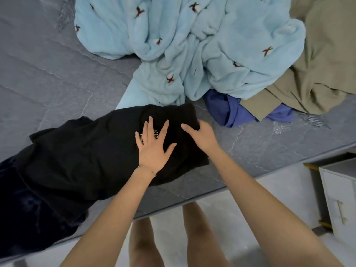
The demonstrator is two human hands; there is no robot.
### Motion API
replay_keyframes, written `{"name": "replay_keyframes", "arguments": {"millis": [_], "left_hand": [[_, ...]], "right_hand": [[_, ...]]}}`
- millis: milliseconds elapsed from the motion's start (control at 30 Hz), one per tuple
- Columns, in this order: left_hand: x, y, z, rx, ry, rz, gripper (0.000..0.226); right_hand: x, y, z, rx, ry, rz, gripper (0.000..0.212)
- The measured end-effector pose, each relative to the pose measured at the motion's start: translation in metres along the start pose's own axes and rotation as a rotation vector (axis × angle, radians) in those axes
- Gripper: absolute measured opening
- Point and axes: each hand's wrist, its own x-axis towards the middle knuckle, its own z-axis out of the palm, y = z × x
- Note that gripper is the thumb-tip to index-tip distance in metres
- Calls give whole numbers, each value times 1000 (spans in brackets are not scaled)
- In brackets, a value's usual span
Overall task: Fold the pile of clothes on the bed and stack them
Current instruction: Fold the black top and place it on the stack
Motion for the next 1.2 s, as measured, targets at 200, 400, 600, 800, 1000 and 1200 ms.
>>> {"name": "replay_keyframes", "arguments": {"millis": [200, 400, 600, 800, 1000, 1200], "left_hand": [[17, 41, -20, -162, -23, 37, 71], [42, 90, -37, -333, -109, 207, 71], [31, 75, -51, -723, -104, 161, 52], [-5, 17, -94, -1254, -152, -110, 40], [-29, -69, -109, -1422, -140, -271, 62], [-52, -137, -107, -1346, 97, -389, 47]], "right_hand": [[-16, -24, -32, -108, 290, -224, 25], [-22, -35, -83, -148, 480, -227, 24], [-32, -49, -64, 27, 353, -170, 11], [-47, -84, 9, 12, 123, -235, 28], [-70, -99, 92, 26, -296, -177, 33], [-60, -86, 136, -298, -48, -398, 37]]}}
